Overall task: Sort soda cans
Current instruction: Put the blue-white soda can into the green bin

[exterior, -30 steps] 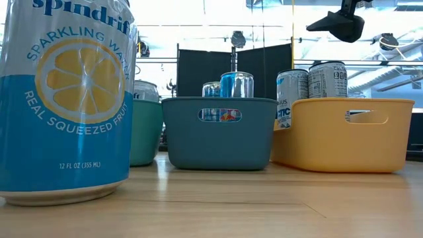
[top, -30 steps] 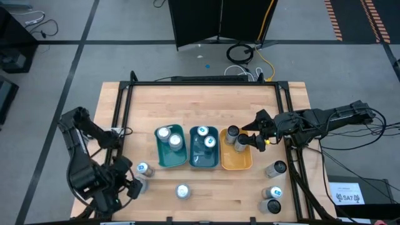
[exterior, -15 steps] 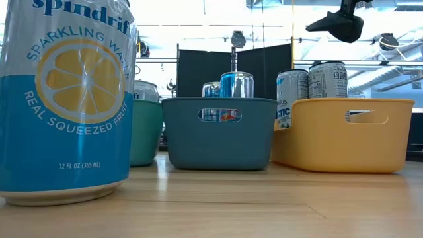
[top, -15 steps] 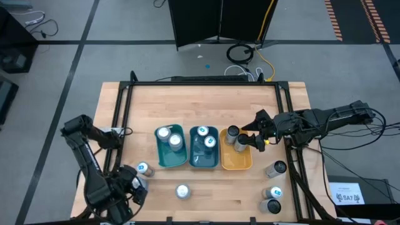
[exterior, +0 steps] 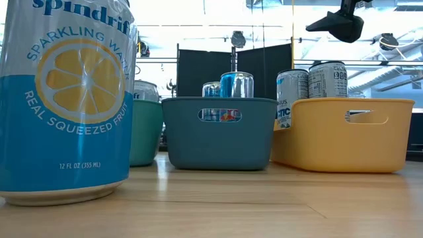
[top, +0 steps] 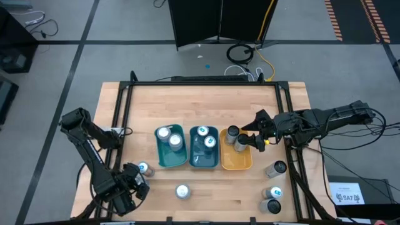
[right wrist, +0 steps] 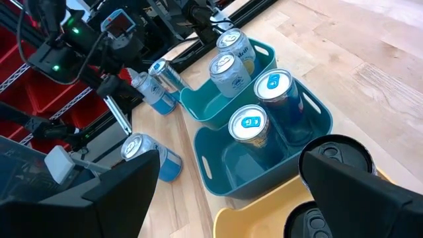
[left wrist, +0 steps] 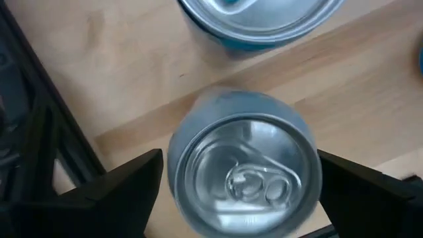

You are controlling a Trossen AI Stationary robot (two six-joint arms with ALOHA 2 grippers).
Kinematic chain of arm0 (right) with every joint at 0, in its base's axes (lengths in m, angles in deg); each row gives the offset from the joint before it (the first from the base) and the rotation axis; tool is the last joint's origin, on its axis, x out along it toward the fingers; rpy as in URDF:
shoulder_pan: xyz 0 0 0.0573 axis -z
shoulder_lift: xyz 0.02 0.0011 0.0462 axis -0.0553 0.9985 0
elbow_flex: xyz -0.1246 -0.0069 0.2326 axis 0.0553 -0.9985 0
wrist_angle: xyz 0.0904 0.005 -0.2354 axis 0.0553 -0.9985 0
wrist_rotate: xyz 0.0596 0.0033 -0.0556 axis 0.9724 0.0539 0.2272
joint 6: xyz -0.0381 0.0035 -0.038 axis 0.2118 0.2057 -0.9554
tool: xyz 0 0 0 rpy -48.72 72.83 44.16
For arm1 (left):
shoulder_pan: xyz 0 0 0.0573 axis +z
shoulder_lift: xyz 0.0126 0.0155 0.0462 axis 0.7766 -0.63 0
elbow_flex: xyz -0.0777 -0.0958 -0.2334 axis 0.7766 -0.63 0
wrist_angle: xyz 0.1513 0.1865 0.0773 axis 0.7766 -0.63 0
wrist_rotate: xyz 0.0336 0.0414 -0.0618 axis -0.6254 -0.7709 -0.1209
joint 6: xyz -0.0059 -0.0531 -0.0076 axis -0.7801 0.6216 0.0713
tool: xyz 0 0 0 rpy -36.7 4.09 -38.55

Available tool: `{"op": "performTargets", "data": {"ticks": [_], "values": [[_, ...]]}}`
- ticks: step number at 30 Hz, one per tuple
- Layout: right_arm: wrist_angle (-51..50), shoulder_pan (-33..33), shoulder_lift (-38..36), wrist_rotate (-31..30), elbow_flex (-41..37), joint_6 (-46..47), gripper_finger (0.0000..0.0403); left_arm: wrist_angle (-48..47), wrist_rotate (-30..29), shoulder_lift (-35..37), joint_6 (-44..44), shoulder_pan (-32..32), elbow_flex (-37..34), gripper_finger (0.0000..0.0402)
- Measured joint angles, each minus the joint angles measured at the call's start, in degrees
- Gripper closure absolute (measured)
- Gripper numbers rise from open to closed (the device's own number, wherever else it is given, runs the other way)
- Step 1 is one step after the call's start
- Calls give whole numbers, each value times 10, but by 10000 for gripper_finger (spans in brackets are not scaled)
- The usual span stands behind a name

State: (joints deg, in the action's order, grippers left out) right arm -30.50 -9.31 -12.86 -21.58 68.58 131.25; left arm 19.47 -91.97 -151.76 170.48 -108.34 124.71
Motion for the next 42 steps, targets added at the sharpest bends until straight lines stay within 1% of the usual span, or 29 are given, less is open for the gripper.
{"op": "performTargets", "data": {"ticks": [3,6,9,12,15,20,22,29,33,36,42], "values": [[0,0,0,0,0,0,39,7,0,2,0,2,-7,39],[0,0,0,0,0,0,39,11,4,3,1,4,-7,67],[0,0,0,0,0,0,39,15,21,3,1,9,-7,93],[0,0,0,0,0,0,39,24,28,4,1,13,-2,97],[0,0,0,0,0,0,39,38,34,3,1,23,17,97],[0,0,0,0,0,0,39,42,-10,4,-6,50,44,97],[0,0,0,0,0,0,39,37,-28,4,-26,63,55,97],[0,0,0,0,0,0,39,4,-38,4,-119,114,99,97],[-1,0,0,0,0,-2,39,-37,-64,4,-175,148,126,97],[-1,0,0,0,0,-4,39,-73,-63,5,-223,181,142,97],[-1,0,0,0,0,-4,39,-101,-58,4,-346,256,162,97]]}}
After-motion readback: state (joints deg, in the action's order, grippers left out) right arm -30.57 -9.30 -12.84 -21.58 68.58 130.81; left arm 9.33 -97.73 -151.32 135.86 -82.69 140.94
